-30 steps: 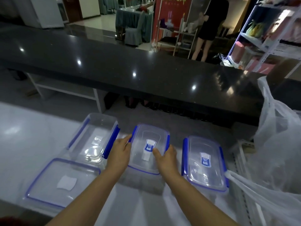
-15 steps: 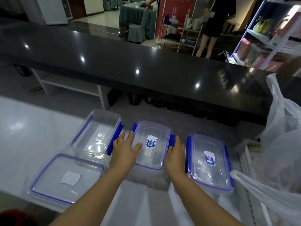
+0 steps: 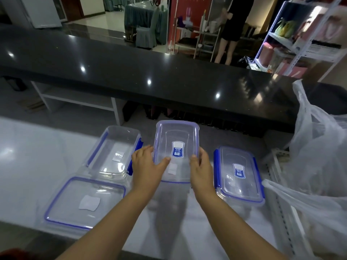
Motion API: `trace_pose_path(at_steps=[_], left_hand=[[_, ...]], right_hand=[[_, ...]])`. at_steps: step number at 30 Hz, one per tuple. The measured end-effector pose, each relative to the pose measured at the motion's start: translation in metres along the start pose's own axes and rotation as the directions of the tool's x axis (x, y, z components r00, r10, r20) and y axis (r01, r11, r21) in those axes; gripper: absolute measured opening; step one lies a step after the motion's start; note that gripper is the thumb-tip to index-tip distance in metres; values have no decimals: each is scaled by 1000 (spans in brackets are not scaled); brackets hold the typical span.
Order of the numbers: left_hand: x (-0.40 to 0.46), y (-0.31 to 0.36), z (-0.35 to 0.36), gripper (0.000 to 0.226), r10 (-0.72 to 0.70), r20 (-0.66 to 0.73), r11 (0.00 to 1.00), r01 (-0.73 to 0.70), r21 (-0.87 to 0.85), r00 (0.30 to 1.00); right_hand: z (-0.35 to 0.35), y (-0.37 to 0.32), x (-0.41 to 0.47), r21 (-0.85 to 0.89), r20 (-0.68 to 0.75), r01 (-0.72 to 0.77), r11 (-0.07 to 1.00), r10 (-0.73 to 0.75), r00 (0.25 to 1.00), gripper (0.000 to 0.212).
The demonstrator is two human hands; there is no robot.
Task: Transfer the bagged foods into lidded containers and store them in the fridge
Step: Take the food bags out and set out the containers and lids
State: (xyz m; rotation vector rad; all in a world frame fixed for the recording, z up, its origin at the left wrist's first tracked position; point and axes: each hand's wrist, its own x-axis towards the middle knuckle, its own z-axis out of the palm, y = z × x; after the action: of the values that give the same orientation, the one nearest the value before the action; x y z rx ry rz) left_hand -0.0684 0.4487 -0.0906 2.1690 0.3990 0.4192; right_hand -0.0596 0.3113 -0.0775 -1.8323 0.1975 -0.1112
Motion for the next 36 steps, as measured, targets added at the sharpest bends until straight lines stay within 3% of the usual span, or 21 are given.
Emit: trace_pose_path(at_steps=[2, 4, 8, 11, 13, 16, 18, 20, 25, 30, 33, 36], left_hand=[[-4, 6, -16, 58, 1, -1, 999, -2, -45, 1000], [-6, 7, -35, 68, 20, 4, 999, -20, -42, 1000], [-9, 10, -75, 94, 148, 17, 987, -147, -66, 989], [-14, 5, -94, 98, 389, 47, 918, -391, 68, 920], [-21, -9, -99, 87, 525, 122, 823, -539, 180, 842], [-40, -37, -99, 42, 637, 250, 703, -683, 197, 729], [-56, -54, -99, 22, 644, 318, 682, -711, 173, 696], [-71, -70, -99, 15, 610, 393, 704, -698, 132, 689], [-91, -102, -95, 16, 507, 546, 757, -648, 88, 667], [-96, -111, -88, 23, 518, 612, 687, -717, 119, 598], [-98, -110, -85, 24, 478, 654, 660, -731, 173, 586], [-96, -103, -79, 22, 457, 645, 682, -707, 188, 612]], right_hand=[[-5, -23, -8, 228, 30, -53, 972, 48, 998, 22], [-12, -41, -14, 251, 53, -31, 968, 18, 998, 19], [-25, -57, -36, 109, 162, 123, 986, -140, 977, 24], [-28, -51, -61, -155, 266, 282, 947, -235, 935, 30], [-26, -41, -78, -328, 329, 361, 873, -252, 910, 30], [-20, -20, -102, -477, 429, 476, 739, -277, 860, 18], [-16, -3, -115, -525, 447, 503, 687, -280, 850, 16], [-12, 13, -126, -541, 450, 499, 676, -269, 852, 13], [-5, 39, -147, -590, 476, 444, 674, -154, 866, 11], [-3, 52, -153, -624, 524, 446, 642, -80, 848, 15], [-10, 44, -149, -622, 511, 456, 636, -112, 852, 14], [-24, 20, -140, -579, 488, 556, 596, -293, 822, 12]])
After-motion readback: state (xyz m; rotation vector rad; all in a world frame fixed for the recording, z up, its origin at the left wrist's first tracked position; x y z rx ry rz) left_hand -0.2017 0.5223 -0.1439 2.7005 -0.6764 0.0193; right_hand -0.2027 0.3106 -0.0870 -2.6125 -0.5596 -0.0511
